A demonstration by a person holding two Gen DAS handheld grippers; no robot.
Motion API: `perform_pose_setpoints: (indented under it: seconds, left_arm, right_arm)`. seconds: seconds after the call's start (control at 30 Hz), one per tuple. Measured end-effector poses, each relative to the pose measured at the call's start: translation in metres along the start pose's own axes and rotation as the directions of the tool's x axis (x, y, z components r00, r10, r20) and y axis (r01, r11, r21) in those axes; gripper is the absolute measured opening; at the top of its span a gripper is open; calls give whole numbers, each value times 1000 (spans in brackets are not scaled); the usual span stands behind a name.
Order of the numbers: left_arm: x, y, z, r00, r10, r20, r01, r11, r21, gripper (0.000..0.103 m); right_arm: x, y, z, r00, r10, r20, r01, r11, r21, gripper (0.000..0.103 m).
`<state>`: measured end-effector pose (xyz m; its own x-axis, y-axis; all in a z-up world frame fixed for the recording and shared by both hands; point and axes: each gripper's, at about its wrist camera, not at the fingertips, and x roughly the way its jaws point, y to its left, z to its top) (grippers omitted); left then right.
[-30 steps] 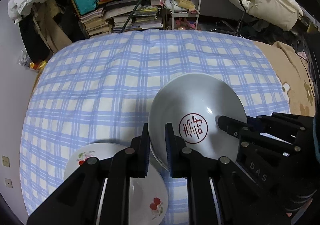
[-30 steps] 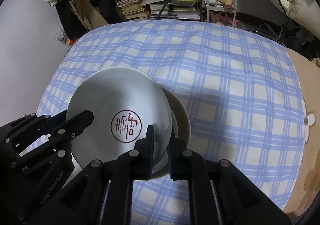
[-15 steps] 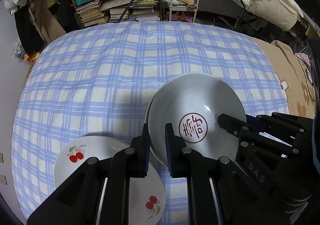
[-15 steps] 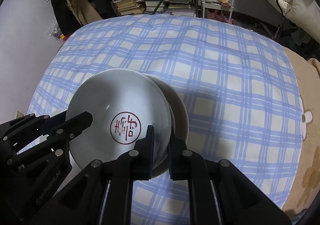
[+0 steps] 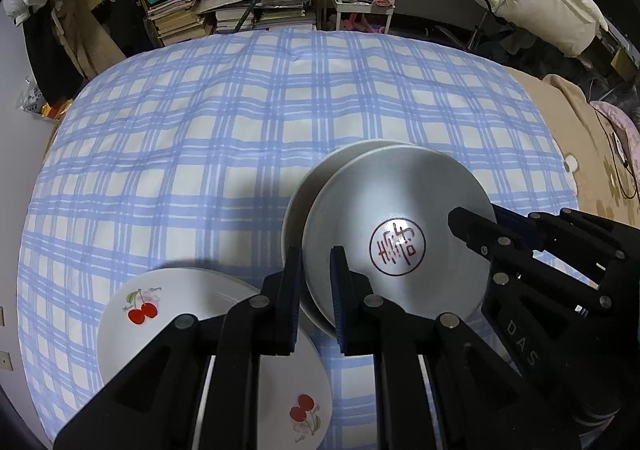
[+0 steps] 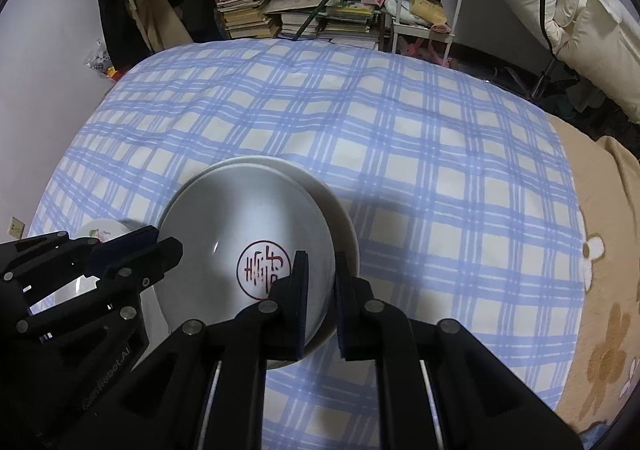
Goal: Organize plates and bowls
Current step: 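Carry the small red-emblem bowl with both grippers over the white bowl stack, then lower the small bowl into the stacked bowls and open both grippers, then grasp the rim of the stacked bowls and plate with both grippers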
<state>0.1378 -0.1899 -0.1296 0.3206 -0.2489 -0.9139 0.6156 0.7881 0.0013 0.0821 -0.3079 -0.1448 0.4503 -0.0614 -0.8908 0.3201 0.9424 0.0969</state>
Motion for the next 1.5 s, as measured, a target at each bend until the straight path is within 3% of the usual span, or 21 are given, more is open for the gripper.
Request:
perform_pose_setpoints:
  seconds: [0.23,0.5,0.57,0.63,0.7,0.8,0.93,1.03,1.2,1.5]
  left_arm:
    - [-12,4,2,999,-5,40,5,1000,-7,15]
    - [-24,27,10,998,-5,65,9,998,-58,24]
    - [-22,36,11,998,-3,57,7,997,-78,30]
    - [-20,41,10,999,2,52,3,996,-89,33]
    - [-18,47,10,999,4,46,1,995,-99,37]
    - [-16,55,11,999,9,44,-3,993,-121,46]
    - [-15,60,11,999,-6,45,12,991,-136,48]
    - [-14,60,11,999,-22,43,28,990,-140,51]
    - [-7,56,9,1000,-15,19,17,992,-128,52]
    - [1,51,7,1000,-11,-10,10,993,-121,58]
  right_arm:
    - [1,-4,2,1000,22,-10,-22,1000,12,16]
    - [-9,-10,6,997,70,13,-71,996,52,17]
    - [-12,-14,8,996,85,22,-87,994,66,23]
    - [-16,-18,10,995,90,34,-93,993,76,45]
    - [-20,-23,11,996,80,48,-84,993,88,54]
    - [-20,-32,12,997,68,44,-72,992,108,60]
    - [-21,-44,13,998,50,36,-55,989,139,82]
    - [-18,-52,12,1000,23,18,-25,989,148,93]
    - [-5,-65,9,998,11,-56,0,981,196,94]
    - [0,-70,7,997,-5,-80,22,977,213,94]
